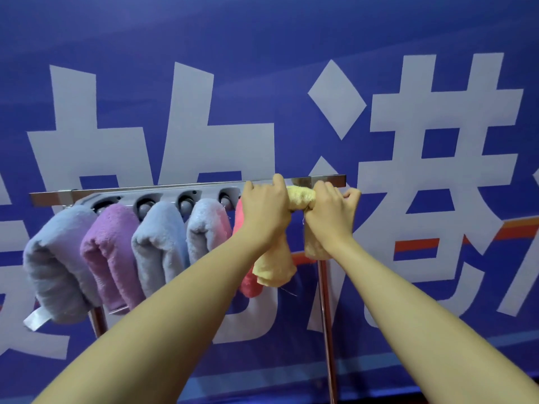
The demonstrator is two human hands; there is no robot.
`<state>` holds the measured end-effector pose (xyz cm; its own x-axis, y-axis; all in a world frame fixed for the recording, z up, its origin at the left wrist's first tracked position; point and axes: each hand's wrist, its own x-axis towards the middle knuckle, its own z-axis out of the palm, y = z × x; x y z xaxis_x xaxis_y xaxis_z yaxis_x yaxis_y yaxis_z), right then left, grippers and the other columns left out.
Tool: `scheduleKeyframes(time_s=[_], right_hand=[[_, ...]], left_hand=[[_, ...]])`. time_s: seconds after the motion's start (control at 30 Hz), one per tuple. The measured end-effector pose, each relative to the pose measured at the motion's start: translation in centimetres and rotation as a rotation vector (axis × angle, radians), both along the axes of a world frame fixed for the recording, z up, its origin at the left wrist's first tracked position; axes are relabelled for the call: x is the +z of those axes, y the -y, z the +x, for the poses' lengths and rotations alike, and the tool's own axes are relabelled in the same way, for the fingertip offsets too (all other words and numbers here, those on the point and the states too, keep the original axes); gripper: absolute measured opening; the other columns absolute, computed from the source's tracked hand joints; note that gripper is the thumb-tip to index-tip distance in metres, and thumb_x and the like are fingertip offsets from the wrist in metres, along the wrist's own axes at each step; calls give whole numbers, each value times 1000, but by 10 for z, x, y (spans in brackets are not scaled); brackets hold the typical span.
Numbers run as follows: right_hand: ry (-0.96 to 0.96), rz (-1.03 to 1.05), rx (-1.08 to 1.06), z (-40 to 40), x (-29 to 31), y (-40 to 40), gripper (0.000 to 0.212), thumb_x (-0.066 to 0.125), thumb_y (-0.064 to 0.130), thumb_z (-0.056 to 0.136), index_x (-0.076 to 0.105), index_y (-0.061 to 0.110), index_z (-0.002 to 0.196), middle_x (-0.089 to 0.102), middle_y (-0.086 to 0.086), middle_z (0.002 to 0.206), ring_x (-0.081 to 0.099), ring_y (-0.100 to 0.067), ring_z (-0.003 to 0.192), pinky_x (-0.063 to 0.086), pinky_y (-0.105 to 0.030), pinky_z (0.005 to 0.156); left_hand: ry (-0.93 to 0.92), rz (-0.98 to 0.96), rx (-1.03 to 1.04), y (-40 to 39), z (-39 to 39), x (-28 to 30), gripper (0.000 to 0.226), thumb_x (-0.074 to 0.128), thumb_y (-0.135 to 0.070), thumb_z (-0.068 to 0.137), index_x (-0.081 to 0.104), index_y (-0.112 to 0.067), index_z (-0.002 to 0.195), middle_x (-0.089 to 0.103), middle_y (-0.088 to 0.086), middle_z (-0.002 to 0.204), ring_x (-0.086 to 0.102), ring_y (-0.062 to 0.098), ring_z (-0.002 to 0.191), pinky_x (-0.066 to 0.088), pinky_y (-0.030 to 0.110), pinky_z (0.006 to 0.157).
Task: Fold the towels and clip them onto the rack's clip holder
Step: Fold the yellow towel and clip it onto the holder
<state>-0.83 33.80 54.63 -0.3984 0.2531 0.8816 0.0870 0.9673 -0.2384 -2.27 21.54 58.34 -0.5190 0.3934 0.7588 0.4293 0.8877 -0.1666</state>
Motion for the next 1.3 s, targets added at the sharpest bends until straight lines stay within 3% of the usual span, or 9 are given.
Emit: scheduleKeyframes(time_s=[0.1, 0.27, 0.37, 0.57, 0.77, 0.9, 0.97, 1.13, 1.3], right_hand=[[24, 10, 35, -4, -27, 2, 14, 61, 4, 71, 51, 13, 76, 54, -1, 68, 48, -21, 63, 12, -30, 68], [40, -144, 278, 2, -35, 8, 29, 51, 15, 79, 56, 11, 107, 61, -4, 100, 54, -23, 92, 20, -25, 79], [87, -243, 421, 11, -31, 13, 46, 54, 11, 87, 46, 14, 133, 59, -4, 125, 51, -25, 107, 34, -29, 89], [173, -319, 423, 21, -33, 18, 36, 42, 9, 94, 50, 18, 127, 63, -8, 105, 51, -26, 98, 46, -35, 75], [268, -377, 411, 39, -33, 23, 31, 45, 23, 95, 47, 19, 126, 62, -4, 100, 43, -13, 83, 39, -38, 94], [238, -359, 352, 35, -46, 37, 72, 41, 67, 80, 28, 23, 136, 63, -2, 117, 56, -21, 106, 27, -40, 99], [247, -378, 316, 30, -51, 46, 89, 45, 73, 74, 16, 22, 141, 54, -5, 133, 50, -23, 119, 24, -42, 102], [201, -436, 168, 18, -57, 62, 82, 55, 55, 82, 15, 14, 141, 47, -9, 138, 48, -24, 123, 23, -42, 101], [128, -312, 65, 13, -62, 51, 58, 58, 10, 81, 29, 14, 131, 57, -5, 122, 54, -23, 109, 29, -38, 92]], left_hand=[[-143, -105, 37, 0, -4, -17, 39, 69, -11, 35, 41, -17, 61, 46, -2, 41, 45, 20, 47, 22, 29, 59], [-127, -101, -61, 4, -10, -32, 30, 72, -14, 44, 51, -12, 65, 53, 2, 46, 52, 25, 58, 26, 31, 65], [-38, -56, -166, 12, -15, -35, 22, 66, -18, 69, 50, -10, 82, 64, 6, 72, 53, 29, 83, 20, 33, 77], [74, -55, -253, 24, -13, -34, 18, 46, -20, 87, 46, -10, 103, 62, 6, 95, 42, 27, 108, 13, 34, 86], [278, -79, -352, 42, -11, -26, 32, 36, -39, 80, 47, -13, 94, 56, 1, 99, 35, 19, 118, 10, 34, 95], [237, -150, -369, 64, -6, -24, 55, 28, -31, 71, 56, -16, 116, 50, -7, 129, 26, 15, 133, 11, 34, 96], [149, -262, -353, 74, -6, -28, 55, 36, -26, 68, 58, -13, 116, 46, -5, 135, 22, 19, 137, 15, 39, 96], [-21, -410, -293, 83, -6, -34, 51, 71, -9, 43, 68, -12, 94, 62, 4, 114, 50, 34, 123, 42, 48, 85], [-109, -417, -303, 76, 1, -43, 28, 44, -16, 67, 71, -19, 76, 67, 6, 102, 57, 44, 113, 46, 53, 84]])
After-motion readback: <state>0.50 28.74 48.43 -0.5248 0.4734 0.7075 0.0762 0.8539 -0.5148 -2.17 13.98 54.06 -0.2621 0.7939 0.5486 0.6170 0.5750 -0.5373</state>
